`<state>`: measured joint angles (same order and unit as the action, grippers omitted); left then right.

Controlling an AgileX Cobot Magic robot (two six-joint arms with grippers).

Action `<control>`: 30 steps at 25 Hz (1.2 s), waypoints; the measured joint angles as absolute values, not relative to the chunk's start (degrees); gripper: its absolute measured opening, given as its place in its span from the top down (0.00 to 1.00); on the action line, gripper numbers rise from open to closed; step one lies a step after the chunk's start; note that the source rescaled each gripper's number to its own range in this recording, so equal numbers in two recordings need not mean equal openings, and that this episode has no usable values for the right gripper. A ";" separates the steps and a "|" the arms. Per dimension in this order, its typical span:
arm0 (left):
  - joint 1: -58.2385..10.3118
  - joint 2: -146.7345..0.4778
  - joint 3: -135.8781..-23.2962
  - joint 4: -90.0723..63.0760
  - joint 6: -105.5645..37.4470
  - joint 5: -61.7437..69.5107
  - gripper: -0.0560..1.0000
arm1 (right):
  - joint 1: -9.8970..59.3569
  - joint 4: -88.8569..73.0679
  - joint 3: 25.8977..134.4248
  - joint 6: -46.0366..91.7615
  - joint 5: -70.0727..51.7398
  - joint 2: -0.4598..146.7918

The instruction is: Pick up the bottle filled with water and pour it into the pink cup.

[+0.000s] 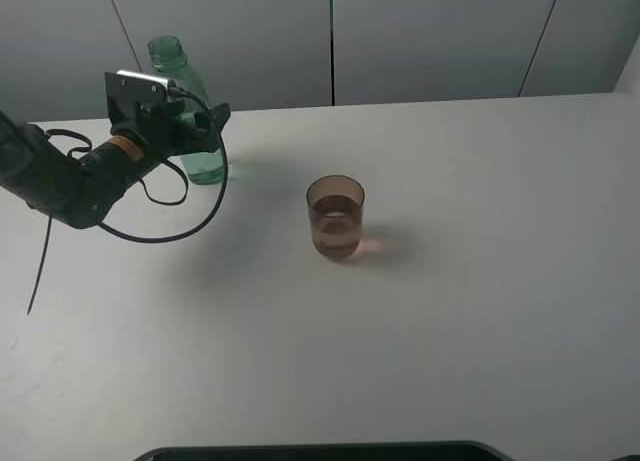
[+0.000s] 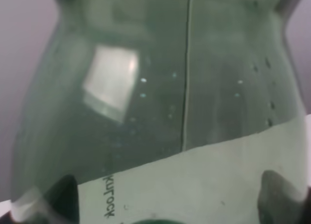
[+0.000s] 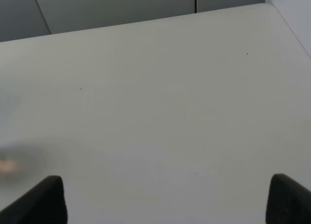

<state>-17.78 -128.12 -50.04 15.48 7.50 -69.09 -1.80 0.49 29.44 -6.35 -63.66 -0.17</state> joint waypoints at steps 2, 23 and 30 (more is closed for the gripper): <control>-17.78 -128.12 -50.04 15.48 7.50 -69.09 0.06 | -1.80 0.49 29.44 -6.35 -63.66 -0.17; -17.78 -114.59 -50.04 15.69 8.88 -66.62 0.07 | -1.80 0.49 29.44 -6.35 -63.66 -0.17; -17.78 -106.18 -50.84 15.69 11.39 -56.26 0.07 | -1.80 0.49 29.44 -6.35 -63.66 -0.17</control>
<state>-17.78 -106.18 -50.84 15.69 11.39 -56.26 -1.80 0.49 29.44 -6.35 -63.66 -0.17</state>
